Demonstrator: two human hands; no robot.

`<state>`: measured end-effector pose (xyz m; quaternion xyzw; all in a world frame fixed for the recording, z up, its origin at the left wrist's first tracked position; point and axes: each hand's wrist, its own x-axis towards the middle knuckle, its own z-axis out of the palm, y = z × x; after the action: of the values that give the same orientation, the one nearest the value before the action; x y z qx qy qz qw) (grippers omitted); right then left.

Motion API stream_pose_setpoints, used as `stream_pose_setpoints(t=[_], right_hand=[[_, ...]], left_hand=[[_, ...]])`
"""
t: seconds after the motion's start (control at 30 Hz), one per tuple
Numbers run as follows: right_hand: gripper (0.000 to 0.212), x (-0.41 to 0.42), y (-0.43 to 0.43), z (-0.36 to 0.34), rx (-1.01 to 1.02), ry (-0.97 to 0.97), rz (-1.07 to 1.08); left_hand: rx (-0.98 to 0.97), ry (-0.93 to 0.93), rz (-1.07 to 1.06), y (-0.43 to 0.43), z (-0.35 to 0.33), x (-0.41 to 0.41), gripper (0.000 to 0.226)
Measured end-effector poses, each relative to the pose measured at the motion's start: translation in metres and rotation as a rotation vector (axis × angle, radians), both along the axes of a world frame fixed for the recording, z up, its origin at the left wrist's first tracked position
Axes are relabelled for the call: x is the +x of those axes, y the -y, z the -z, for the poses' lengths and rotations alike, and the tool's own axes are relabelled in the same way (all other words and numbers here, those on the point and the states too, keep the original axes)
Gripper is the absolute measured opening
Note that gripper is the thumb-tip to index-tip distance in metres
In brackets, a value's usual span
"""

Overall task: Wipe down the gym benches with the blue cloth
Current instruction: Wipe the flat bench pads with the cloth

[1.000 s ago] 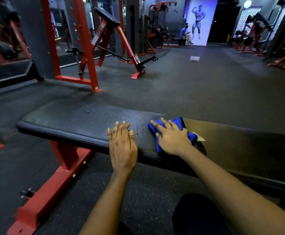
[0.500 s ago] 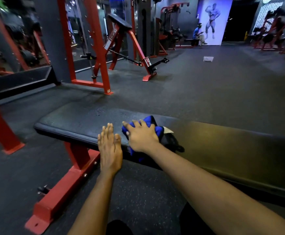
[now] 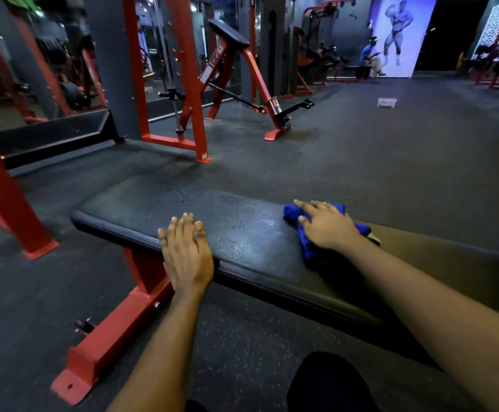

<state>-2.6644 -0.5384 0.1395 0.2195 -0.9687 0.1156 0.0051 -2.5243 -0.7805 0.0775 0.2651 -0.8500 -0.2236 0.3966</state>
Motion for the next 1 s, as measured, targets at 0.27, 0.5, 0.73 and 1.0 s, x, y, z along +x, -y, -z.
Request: stream_pose_setpoints(t=[0.27,0.5,0.73,1.0], right_hand=[[0.049,-0.016,0.104,-0.006,0.053,-0.014,-0.195],[0.049,0.056,0.054,0.006,-0.022,-0.086,-0.454],[0.048,-0.018,-0.004,0.016,-0.100,-0.041,-0.183],[0.047,-0.006,0.104,-0.001,0.025,-0.046,-0.212]], left_hand=[[-0.022,-0.057,-0.018,0.001,0.006,-0.002,0.068],[0.036,-0.030,0.000,0.000,0.002,0.003,0.065],[0.019,0.040,0.011,-0.001,-0.001,0.003,0.069],[0.027,-0.002,0.050,0.001,0.000,0.004,0.067]])
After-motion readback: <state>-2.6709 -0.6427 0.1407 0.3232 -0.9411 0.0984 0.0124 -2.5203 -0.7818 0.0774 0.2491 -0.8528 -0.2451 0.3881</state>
